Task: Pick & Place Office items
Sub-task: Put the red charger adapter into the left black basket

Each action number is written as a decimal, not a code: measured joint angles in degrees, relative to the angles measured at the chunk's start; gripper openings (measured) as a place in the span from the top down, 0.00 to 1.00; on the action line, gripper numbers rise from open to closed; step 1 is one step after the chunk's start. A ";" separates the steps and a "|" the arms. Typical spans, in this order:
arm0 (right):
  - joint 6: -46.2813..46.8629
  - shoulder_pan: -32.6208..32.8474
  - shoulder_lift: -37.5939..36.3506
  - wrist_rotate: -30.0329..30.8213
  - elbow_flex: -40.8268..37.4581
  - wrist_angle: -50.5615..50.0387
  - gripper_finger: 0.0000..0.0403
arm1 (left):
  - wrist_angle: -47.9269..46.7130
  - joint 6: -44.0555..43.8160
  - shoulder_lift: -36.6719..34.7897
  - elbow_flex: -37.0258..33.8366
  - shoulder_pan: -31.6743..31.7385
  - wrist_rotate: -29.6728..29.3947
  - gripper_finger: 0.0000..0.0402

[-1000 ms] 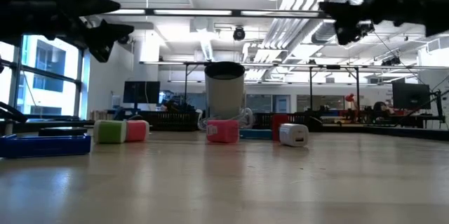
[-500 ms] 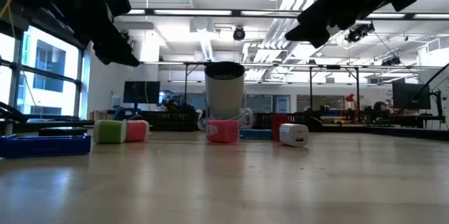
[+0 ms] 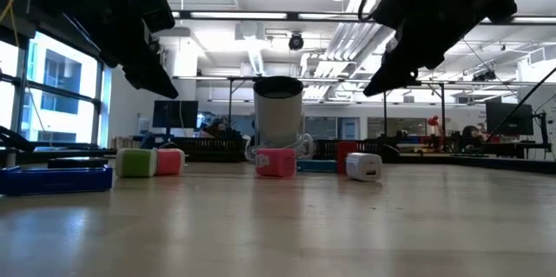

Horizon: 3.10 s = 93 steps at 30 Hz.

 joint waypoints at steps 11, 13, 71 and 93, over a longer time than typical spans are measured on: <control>-4.67 0.00 4.27 8.27 0.00 0.76 0.45 | 6.82 3.61 -0.02 0.02 0.04 -1.90 0.46; -5.83 -0.11 5.24 11.42 0.00 1.14 0.45 | 8.29 5.09 -0.02 0.02 0.04 -3.12 0.46; -84.56 -2.61 23.73 19.94 14.69 -12.25 0.45 | 6.79 12.53 -0.03 0.02 6.43 -2.67 0.46; -84.93 -4.79 27.96 10.94 16.28 -12.04 0.45 | 6.53 12.40 -0.02 -0.02 6.43 -2.67 0.46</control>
